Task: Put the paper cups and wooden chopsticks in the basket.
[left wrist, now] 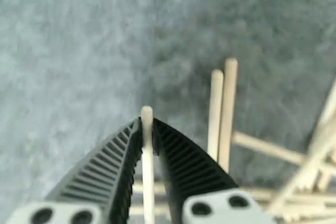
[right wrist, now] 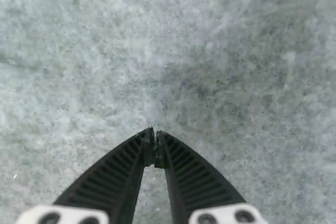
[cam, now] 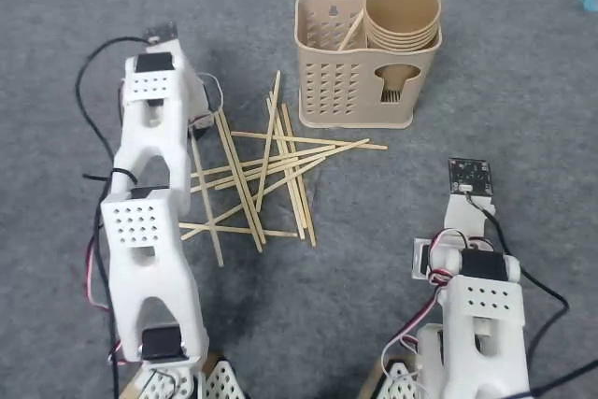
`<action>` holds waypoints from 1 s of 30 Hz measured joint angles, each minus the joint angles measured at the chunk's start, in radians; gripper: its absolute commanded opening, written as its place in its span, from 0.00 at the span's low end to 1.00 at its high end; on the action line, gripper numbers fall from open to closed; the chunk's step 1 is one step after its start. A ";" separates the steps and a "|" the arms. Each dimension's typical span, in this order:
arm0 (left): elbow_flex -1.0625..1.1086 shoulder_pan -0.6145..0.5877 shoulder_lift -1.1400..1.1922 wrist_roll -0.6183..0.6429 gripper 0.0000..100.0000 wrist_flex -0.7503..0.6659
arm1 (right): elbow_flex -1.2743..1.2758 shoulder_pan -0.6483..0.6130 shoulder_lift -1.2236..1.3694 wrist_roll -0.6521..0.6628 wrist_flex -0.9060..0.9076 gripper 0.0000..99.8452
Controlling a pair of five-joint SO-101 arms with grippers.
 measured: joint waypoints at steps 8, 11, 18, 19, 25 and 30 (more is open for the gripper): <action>-0.150 -0.002 -0.190 0.000 0.01 0.169 | 0.000 0.000 0.000 0.000 -0.006 0.01; -0.084 0.005 -0.342 0.000 0.01 0.169 | 0.000 0.000 0.000 0.000 -0.006 0.01; 0.273 0.129 -0.738 -0.069 0.01 0.133 | 0.000 0.000 0.000 0.000 -0.006 0.01; 0.328 0.143 -0.795 -0.072 0.01 0.101 | 0.000 0.000 0.000 0.000 -0.006 0.01; 0.582 0.213 -1.100 -0.072 0.01 -0.146 | 0.000 0.000 0.000 0.000 -0.006 0.01; 0.640 0.272 -1.277 -0.074 0.01 -0.347 | 0.000 0.000 0.000 0.000 -0.006 0.01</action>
